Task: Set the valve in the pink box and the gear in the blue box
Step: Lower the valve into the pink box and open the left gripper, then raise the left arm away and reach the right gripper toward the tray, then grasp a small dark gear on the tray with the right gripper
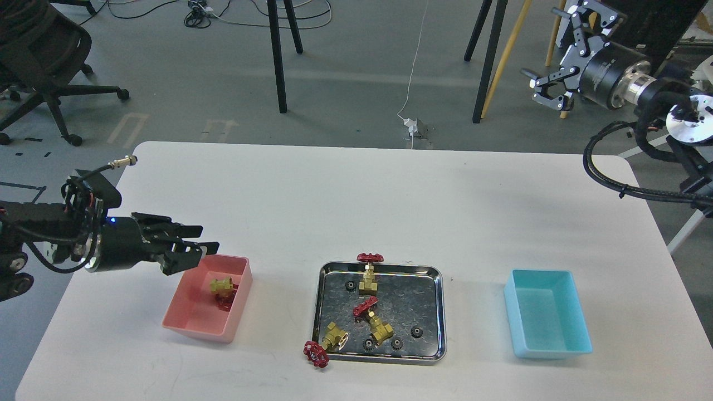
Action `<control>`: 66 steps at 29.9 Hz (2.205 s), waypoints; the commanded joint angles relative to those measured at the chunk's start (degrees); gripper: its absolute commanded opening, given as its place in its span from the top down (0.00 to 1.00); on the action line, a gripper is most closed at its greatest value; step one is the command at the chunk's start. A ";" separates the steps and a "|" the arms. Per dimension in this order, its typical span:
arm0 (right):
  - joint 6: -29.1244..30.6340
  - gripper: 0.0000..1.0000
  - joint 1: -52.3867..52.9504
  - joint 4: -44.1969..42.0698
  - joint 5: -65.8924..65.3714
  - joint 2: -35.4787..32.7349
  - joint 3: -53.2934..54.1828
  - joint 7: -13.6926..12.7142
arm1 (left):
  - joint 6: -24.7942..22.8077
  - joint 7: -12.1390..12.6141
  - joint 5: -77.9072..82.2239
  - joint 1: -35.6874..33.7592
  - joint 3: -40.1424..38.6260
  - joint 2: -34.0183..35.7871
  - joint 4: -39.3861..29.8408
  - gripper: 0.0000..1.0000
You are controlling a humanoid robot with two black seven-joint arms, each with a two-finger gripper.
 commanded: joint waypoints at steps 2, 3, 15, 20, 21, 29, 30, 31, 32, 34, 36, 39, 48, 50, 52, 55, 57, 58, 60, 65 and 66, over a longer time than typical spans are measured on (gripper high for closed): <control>0.00 0.01 1.35 8.45 -16.64 0.01 -6.86 -0.01 | -7.59 0.00 -13.00 0.37 -11.87 1.37 -2.13 0.41; 0.00 0.01 1.52 10.47 -20.78 0.01 -7.65 -0.01 | -8.74 0.00 -16.53 0.46 -14.07 1.02 -2.22 0.41; 0.00 0.06 19.26 37.28 -41.21 -1.92 -43.49 -0.27 | -20.53 0.00 -69.89 0.98 -32.36 -20.23 2.25 0.38; 0.00 0.63 24.55 41.52 -47.44 3.52 -52.39 -0.27 | -20.44 0.00 -71.05 3.70 -38.16 -27.28 3.31 0.38; 0.00 0.68 24.99 41.60 -48.15 4.57 -53.09 -0.27 | -20.44 0.00 -71.05 4.32 -39.48 -28.24 3.40 0.38; 0.00 0.68 26.84 42.57 -49.04 15.03 -62.06 -0.09 | -17.55 0.00 -70.97 6.61 -41.07 -33.96 3.67 0.36; 0.00 0.68 26.66 42.57 -49.04 16.00 -62.67 -0.09 | -17.02 0.00 -70.97 6.96 -41.07 -34.40 3.67 0.36; 0.00 0.68 26.40 42.48 -49.04 17.14 -63.29 -0.18 | -16.75 0.00 -70.88 7.22 -41.07 -34.84 3.67 0.36; 0.00 0.68 26.22 42.39 -49.04 18.46 -63.90 -0.18 | -16.58 0.00 -70.88 7.40 -41.07 -35.11 3.67 0.36; 0.00 0.68 26.14 41.96 -49.04 20.40 -64.87 -0.18 | -16.58 0.00 -70.88 7.49 -41.07 -35.20 3.67 0.35; 0.00 0.68 26.22 41.78 -49.04 21.46 -65.67 -0.18 | -16.58 0.00 -70.88 8.01 -41.07 -35.20 3.67 0.35; 0.00 0.68 26.14 41.69 -49.04 22.16 -66.46 -0.18 | -16.58 0.00 -70.88 8.45 -41.16 -35.11 3.67 0.35; 0.00 0.58 24.20 40.20 -49.04 22.43 -68.31 -0.18 | -16.66 0.00 -70.88 8.98 -41.25 -35.20 3.67 0.35; 0.00 0.58 23.76 39.50 -49.04 22.95 -68.31 -0.18 | -16.66 0.00 -70.88 9.07 -41.16 -35.20 3.67 0.34; 0.00 0.58 23.67 39.14 -49.04 23.65 -68.31 -0.18 | -16.66 0.00 -70.88 9.07 -41.25 -35.28 3.67 0.34; 0.00 0.57 23.32 38.88 -49.12 24.53 -68.31 -0.18 | -16.66 0.00 -70.88 9.16 -41.16 -35.20 3.67 0.34; 0.00 0.55 22.88 38.18 -49.04 25.24 -68.31 -0.18 | -16.66 0.00 -70.88 9.16 -41.25 -35.20 3.67 0.34; 0.00 0.55 22.71 37.91 -49.04 25.41 -68.31 -0.18 | -16.75 0.00 -70.88 9.25 -41.25 -35.20 3.67 0.34; 0.00 0.55 22.36 37.82 -49.04 25.76 -68.39 -0.18 | -16.75 0.00 -70.88 9.51 -41.25 -35.11 3.67 0.34; 0.00 0.55 21.65 37.21 -49.30 26.03 -68.66 -0.18 | -16.84 0.00 -70.88 9.51 -41.25 -34.85 3.67 0.34; 0.00 0.55 21.30 36.95 -49.30 26.03 -68.66 -0.27 | -16.84 0.00 -70.88 9.51 -41.25 -34.84 3.67 0.34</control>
